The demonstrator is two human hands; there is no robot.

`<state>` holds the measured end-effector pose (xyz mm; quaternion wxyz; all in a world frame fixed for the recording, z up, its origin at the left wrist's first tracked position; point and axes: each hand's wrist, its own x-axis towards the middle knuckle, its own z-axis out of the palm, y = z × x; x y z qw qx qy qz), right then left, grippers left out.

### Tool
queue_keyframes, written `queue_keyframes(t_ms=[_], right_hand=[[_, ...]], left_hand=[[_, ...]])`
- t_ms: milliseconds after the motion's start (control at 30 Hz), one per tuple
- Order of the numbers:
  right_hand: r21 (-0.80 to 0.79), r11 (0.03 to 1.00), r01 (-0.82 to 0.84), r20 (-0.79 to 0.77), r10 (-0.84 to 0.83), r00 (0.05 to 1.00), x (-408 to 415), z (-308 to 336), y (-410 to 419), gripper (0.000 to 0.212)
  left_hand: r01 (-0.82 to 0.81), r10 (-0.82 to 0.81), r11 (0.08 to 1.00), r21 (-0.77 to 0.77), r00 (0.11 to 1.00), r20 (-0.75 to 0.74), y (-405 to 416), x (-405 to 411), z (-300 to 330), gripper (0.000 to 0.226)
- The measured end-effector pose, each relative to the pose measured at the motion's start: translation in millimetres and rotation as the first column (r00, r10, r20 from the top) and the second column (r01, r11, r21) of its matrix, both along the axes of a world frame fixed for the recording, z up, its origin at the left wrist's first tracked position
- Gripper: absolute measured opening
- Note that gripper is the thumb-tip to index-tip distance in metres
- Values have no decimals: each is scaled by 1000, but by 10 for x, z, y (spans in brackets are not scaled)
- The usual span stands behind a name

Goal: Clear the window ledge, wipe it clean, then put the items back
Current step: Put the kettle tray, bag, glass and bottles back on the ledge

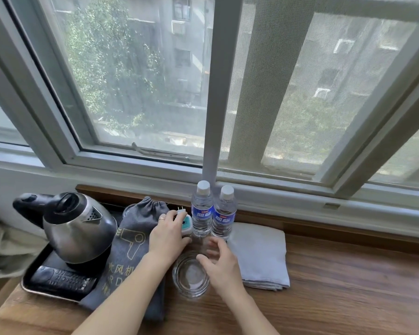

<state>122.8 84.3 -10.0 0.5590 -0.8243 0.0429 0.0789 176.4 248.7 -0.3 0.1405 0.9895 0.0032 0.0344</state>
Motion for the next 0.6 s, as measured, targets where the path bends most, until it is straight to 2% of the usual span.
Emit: queue_keyframes(t_ms=[133,267,333,500,600], right_hand=[[-1,1000,3,9,-3,1000,-27,32,-17,50],[-7,1000,-2,7,2,1000,-53,29,-33,49],[-15,1000,-10,2,10,1000,-68,19,-20,50],[-35,999,-18,-7,18,1000,-72,-4,-5,51],[-43,999,-21,-13,20,1000,-76,-24,1,52]], left_hand=[[-8,8,1000,-12,1000,5,21,-33,16,75],[-49,50,998,-32,999,19,46,-217,-77,44],[-20,19,999,43,1000,19,83,-325,-164,38],[6,-15,958,287,999,32,145,-323,-247,38],[35,-39,941,338,999,5,177,-324,-253,38]])
